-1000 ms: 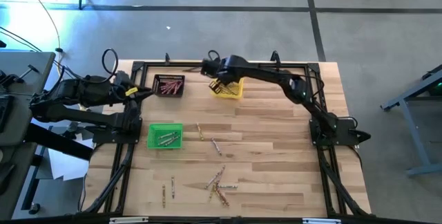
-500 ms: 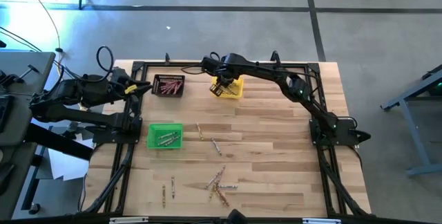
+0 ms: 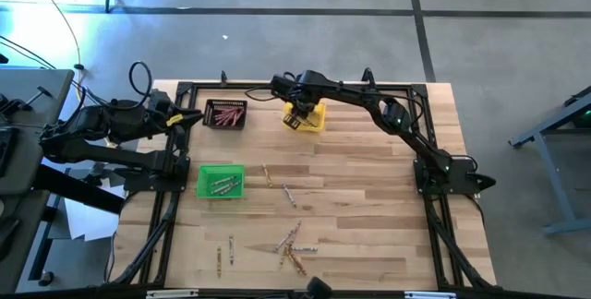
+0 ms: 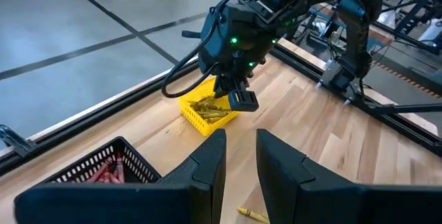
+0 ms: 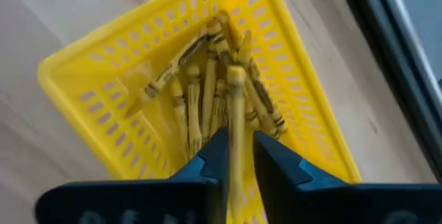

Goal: Sort crayons
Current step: Put the yellow crayon into the yellow bin, then put the blue crayon into the green bin

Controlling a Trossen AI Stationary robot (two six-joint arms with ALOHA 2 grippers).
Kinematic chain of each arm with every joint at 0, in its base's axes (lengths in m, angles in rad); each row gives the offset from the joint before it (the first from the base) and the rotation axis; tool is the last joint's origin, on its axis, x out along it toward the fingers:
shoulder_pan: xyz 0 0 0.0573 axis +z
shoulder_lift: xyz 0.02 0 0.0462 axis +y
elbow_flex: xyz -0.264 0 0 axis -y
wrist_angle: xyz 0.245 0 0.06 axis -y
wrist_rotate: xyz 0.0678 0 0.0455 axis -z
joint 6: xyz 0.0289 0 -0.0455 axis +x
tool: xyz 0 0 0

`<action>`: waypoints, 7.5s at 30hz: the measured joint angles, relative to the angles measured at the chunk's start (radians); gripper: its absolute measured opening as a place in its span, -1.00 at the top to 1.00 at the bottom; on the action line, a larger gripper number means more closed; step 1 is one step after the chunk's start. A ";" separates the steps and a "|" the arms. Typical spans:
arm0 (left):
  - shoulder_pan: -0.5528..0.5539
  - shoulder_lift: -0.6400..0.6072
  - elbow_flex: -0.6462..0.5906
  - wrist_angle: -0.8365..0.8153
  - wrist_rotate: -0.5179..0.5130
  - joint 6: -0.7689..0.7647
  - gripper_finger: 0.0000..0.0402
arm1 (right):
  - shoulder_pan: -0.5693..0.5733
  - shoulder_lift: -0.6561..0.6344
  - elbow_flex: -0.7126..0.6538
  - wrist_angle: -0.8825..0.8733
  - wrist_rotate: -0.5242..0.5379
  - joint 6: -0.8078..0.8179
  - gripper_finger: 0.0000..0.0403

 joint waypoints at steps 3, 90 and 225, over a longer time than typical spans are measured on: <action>0.000 0.000 0.000 -0.001 0.027 0.000 0.67 | 0.000 -0.004 0.000 -0.031 -0.002 0.000 0.61; -0.027 1.392 0.135 0.204 0.379 1.110 0.67 | 0.774 -0.777 -0.681 -0.090 0.271 0.895 0.43; -0.296 0.152 -0.129 -0.248 0.454 -0.113 0.64 | 0.619 -0.215 -0.674 0.609 -0.111 1.079 0.44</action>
